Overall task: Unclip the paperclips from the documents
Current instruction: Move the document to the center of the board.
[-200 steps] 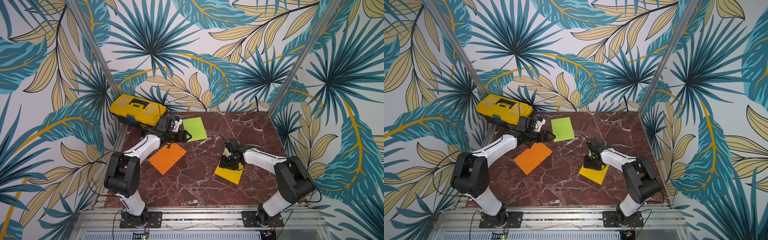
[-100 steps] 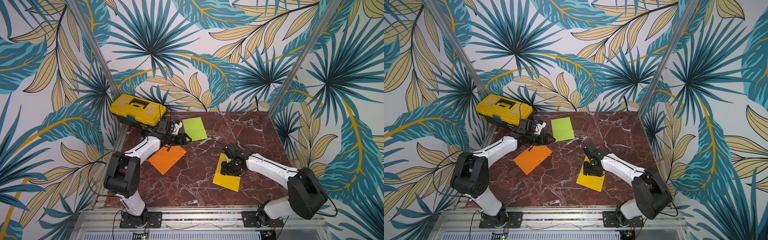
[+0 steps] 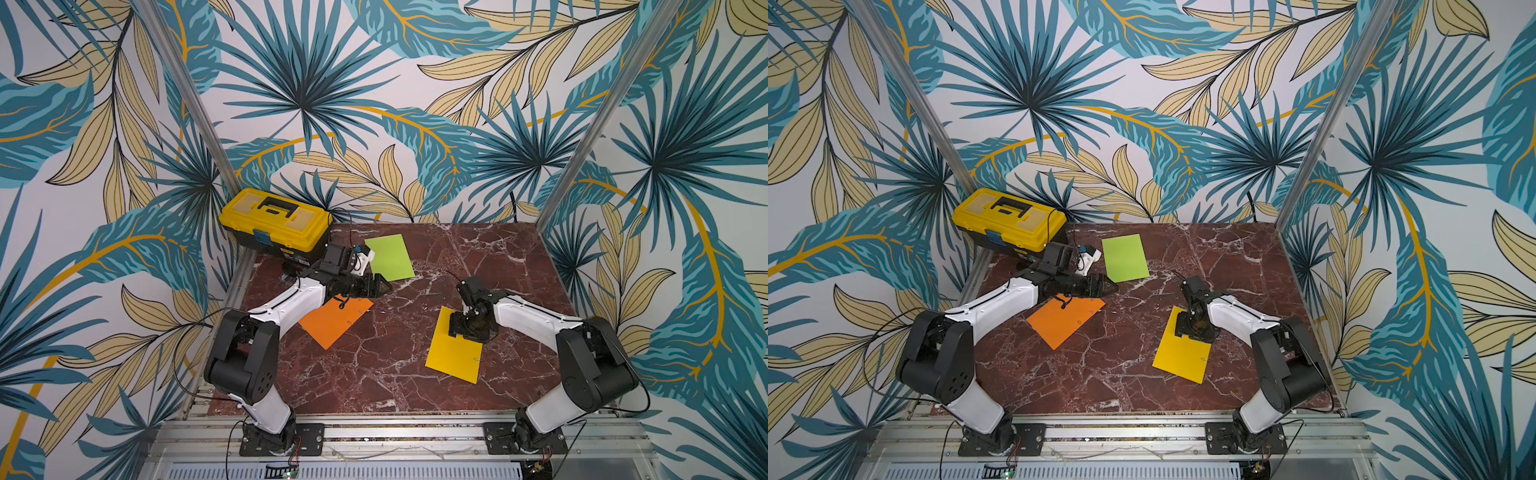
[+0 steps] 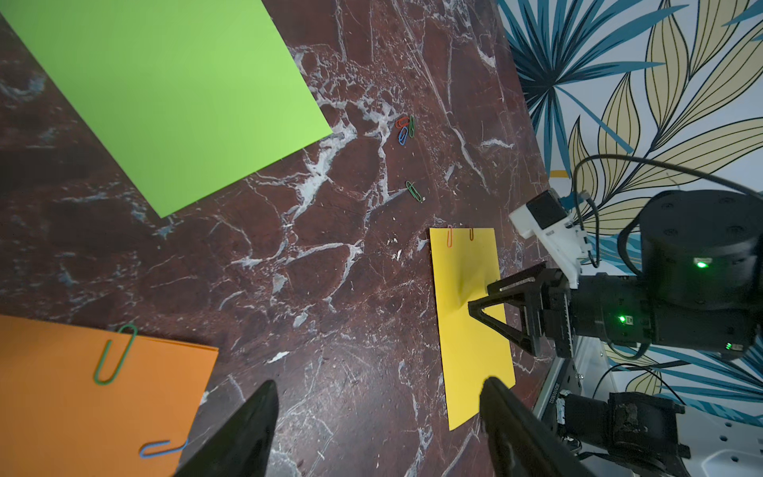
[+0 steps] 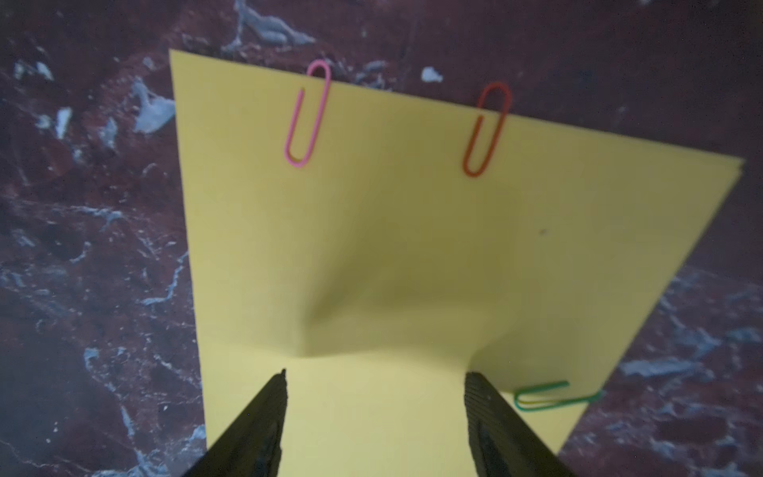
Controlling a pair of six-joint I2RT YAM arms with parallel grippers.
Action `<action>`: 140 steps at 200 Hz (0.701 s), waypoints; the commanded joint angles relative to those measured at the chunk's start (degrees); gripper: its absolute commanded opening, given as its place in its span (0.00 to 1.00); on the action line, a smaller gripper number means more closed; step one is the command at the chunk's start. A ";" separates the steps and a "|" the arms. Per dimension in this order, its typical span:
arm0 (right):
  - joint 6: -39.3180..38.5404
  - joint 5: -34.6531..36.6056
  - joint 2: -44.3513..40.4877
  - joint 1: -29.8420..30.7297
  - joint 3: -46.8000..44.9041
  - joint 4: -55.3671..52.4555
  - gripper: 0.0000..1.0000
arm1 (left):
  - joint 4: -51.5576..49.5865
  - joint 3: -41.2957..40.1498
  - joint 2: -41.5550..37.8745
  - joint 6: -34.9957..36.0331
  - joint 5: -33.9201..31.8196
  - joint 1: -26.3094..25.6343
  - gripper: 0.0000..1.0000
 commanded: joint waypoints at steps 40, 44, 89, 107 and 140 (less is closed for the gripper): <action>-0.30 -5.89 4.45 3.95 0.12 4.82 0.69 | 1.04 -2.60 -2.19 0.83 0.47 -1.23 0.78; -0.21 -6.24 4.71 4.38 0.25 5.26 0.69 | 1.04 -2.73 -2.23 0.82 0.46 -1.40 0.78; 0.89 -7.65 8.23 9.31 3.98 7.16 0.69 | 1.04 -3.87 -1.83 0.40 -0.05 -2.60 0.78; 1.25 -8.67 9.66 11.00 5.15 8.06 0.68 | 1.04 -4.21 -1.49 0.45 -0.44 -3.30 0.78; 1.38 -8.71 11.07 13.35 6.94 8.05 0.68 | 1.04 -4.66 -0.66 0.15 -2.13 -4.34 0.78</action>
